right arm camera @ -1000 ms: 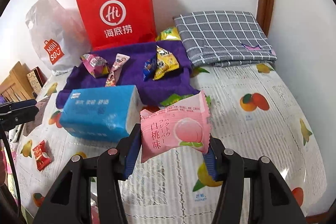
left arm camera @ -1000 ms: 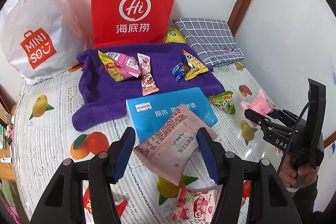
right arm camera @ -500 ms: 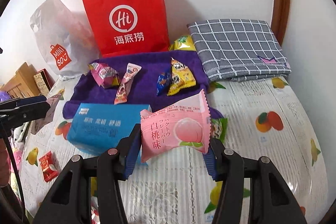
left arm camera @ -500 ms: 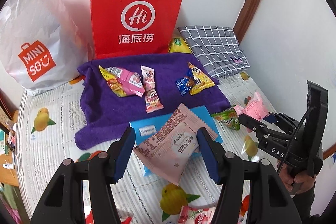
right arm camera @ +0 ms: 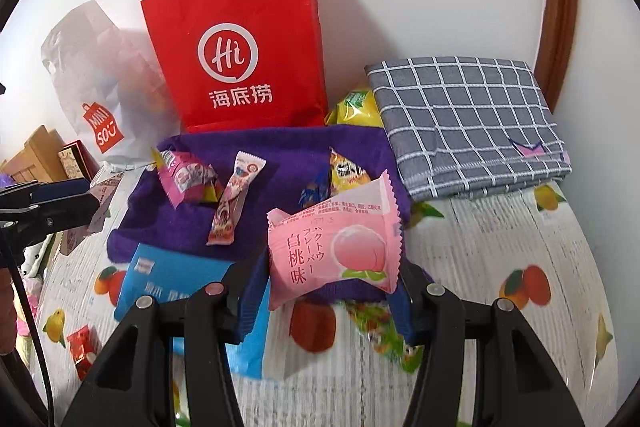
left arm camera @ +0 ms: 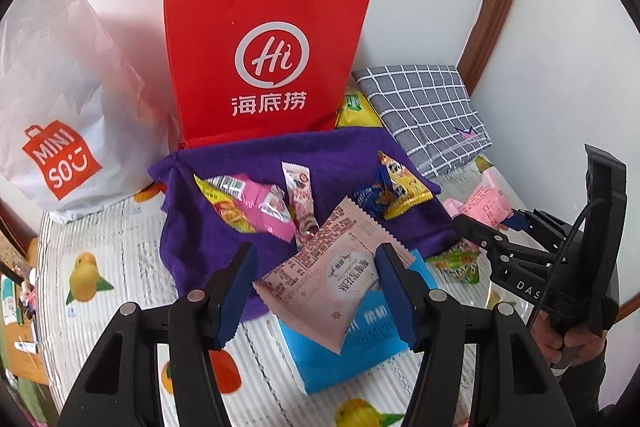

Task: Organize snacks
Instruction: 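Carry the pink peach candy with the right tool over the purple towel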

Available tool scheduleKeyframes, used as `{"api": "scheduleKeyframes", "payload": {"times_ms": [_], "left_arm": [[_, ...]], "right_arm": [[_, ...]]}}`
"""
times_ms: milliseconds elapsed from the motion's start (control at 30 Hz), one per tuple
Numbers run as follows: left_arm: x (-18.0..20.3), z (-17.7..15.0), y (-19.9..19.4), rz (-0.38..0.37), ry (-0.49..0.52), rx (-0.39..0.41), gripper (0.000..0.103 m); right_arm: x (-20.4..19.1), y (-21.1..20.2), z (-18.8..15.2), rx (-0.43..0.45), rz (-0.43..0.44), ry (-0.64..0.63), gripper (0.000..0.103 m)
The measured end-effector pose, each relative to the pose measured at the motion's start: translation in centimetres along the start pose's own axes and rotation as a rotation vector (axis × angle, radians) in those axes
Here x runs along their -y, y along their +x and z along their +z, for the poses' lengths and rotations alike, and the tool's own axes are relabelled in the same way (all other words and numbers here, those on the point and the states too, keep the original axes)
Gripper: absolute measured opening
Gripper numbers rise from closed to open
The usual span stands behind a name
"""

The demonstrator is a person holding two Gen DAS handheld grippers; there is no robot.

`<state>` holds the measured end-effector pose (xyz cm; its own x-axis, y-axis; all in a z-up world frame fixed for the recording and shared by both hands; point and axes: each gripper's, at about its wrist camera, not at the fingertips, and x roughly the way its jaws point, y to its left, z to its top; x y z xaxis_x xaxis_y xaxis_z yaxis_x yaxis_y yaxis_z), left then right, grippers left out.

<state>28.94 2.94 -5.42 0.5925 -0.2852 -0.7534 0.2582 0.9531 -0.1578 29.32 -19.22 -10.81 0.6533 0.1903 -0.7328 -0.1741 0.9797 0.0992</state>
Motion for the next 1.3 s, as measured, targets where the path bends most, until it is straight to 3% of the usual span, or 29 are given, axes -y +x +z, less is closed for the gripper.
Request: {"api": "scheduleKeyframes", "payload": {"times_ms": [533, 1300], "left_arm": [[-2.5, 2.6, 3.5, 0.015, -0.014, -0.017, 0.059], [-4.9, 1.8, 7.4, 0.0, -0.083, -0.104, 0.059]], "right_arm": [[-0.6, 4.7, 3.0, -0.017, 0.007, -0.003, 0.053], [-0.4, 7.6, 3.2, -0.052, 0.028, -0.023, 0.053]]}}
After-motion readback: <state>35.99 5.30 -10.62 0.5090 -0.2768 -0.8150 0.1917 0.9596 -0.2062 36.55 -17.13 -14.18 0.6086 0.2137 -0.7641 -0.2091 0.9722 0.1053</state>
